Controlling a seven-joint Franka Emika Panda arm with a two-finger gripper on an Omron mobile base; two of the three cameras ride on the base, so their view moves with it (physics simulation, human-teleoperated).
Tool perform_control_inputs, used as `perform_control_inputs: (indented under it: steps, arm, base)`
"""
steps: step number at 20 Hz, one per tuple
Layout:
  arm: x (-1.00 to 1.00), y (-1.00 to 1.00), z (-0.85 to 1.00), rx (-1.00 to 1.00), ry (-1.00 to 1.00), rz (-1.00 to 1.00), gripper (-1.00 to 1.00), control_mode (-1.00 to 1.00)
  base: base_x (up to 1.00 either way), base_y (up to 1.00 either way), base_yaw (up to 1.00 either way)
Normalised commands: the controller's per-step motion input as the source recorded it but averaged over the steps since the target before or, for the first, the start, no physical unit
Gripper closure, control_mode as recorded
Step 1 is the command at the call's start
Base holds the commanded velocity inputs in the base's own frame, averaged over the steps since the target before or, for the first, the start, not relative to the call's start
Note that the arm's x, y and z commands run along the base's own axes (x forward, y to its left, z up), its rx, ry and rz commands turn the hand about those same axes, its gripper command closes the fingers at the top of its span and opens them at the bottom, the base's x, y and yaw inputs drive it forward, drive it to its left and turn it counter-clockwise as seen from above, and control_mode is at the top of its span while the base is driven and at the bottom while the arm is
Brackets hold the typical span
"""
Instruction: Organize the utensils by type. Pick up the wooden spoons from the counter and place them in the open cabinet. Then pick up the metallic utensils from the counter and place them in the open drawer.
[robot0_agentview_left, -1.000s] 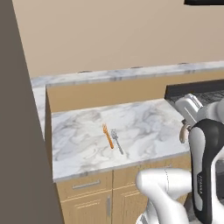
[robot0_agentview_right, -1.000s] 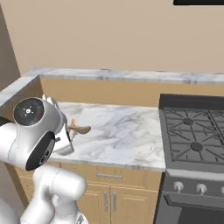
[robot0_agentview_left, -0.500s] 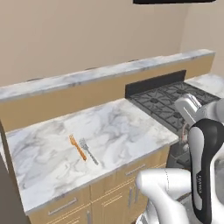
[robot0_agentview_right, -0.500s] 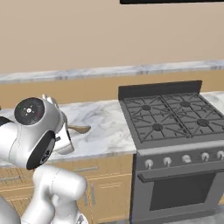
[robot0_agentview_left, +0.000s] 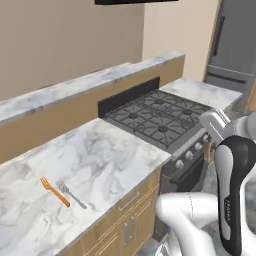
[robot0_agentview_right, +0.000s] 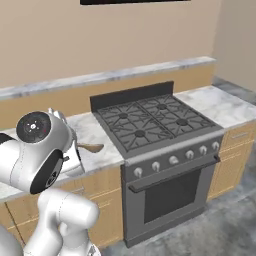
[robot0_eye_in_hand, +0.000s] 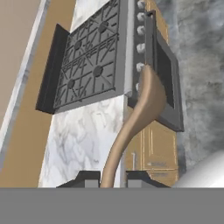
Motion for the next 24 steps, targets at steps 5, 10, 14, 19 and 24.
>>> perform_control_inputs:
  steps: [5,10,14,19,24]
  arm:
    - [0.0,0.0,0.0,0.0,0.0,0.0,1.0,1.0]
    - [0.0,0.0,0.0,0.0,0.0,0.0,1.0,1.0]
    - [0.0,0.0,0.0,0.0,0.0,0.0,1.0,1.0]
    - [0.0,0.0,0.0,0.0,0.0,0.0,1.0,1.0]
    - [0.0,0.0,0.0,0.0,0.0,0.0,1.0,1.0]
  base:
    - [0.0,-0.29,-0.58]
    - [0.0,-0.32,-0.64]
    - [0.0,-0.27,-0.66]
    - [0.0,-0.25,-0.69]
    - [0.0,-0.27,-0.67]
